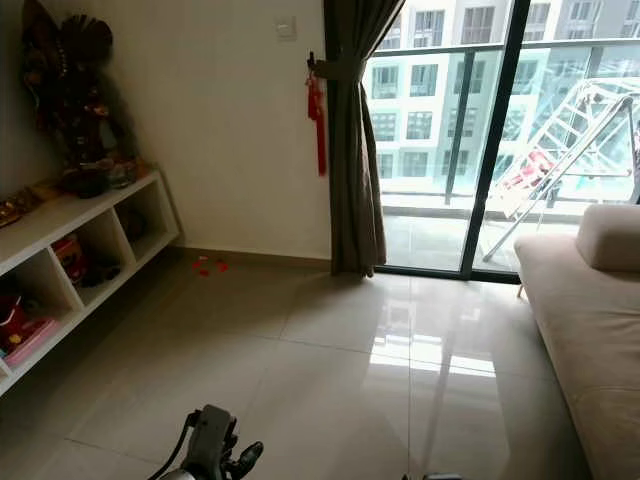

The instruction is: Move the pillow to the sofa from floor

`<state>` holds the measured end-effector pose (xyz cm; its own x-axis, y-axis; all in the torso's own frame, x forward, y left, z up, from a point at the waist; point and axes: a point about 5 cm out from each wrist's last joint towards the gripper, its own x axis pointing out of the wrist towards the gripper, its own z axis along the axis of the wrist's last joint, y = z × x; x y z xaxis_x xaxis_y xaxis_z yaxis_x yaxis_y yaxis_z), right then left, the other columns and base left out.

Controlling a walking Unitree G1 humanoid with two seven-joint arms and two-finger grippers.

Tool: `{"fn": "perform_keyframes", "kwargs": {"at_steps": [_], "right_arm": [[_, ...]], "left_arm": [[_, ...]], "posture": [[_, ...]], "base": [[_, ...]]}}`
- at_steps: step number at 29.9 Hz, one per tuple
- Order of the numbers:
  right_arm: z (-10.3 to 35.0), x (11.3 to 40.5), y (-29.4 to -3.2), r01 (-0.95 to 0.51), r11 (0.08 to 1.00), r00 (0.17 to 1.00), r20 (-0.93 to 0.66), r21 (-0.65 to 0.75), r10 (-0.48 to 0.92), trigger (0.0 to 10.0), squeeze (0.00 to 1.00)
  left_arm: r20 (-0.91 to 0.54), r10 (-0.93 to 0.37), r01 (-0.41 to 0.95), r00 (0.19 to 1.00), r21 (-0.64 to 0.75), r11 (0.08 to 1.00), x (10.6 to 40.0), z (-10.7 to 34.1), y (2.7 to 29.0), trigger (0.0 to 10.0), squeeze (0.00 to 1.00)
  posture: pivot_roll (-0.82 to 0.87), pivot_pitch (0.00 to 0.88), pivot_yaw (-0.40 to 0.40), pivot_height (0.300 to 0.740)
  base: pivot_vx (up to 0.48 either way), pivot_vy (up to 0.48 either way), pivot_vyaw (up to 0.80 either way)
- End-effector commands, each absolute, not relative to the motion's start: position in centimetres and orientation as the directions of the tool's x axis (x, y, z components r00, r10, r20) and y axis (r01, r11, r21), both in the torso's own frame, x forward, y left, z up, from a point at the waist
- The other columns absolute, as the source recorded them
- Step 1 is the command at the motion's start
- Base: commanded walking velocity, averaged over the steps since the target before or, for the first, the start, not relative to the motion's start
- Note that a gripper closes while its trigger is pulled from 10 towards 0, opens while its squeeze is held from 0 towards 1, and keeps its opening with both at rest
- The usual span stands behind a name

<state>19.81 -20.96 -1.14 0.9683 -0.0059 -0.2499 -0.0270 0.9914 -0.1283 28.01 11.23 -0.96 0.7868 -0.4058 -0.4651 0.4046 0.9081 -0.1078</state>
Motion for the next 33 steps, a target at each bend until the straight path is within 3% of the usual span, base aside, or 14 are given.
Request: {"fn": "perform_keyframes", "kwargs": {"at_steps": [1,18,33], "right_arm": [[-1.3,19.6,-20.4,-0.052,0.991,0.964,-0.264,-0.123,0.018,10.0,0.0],[0.0,20.2,-18.9,-0.102,0.99,0.969,-0.233,-0.096,0.077,10.0,0.0],[2.1,20.6,-19.5,-0.145,0.984,0.971,-0.207,-0.105,0.121,10.0,0.0]], "left_arm": [[-0.468,-0.388,0.385,0.794,-0.107,0.917,27.8,-1.2,12.0,10.0,0.0],[-0.326,-0.401,0.362,0.856,-0.177,0.915,29.7,1.3,12.5,10.0,0.0],[-0.321,-0.424,0.38,0.847,-0.192,0.905,29.2,0.9,11.7,10.0,0.0]], "posture": [[-0.05,0.0,0.104,0.74],[-0.03,0.0,0.094,0.74],[-0.01,0.0,0.051,0.74]], "base": [[0.0,0.0,0.0],[0.0,0.0,-0.72],[0.0,0.0,-0.76]]}}
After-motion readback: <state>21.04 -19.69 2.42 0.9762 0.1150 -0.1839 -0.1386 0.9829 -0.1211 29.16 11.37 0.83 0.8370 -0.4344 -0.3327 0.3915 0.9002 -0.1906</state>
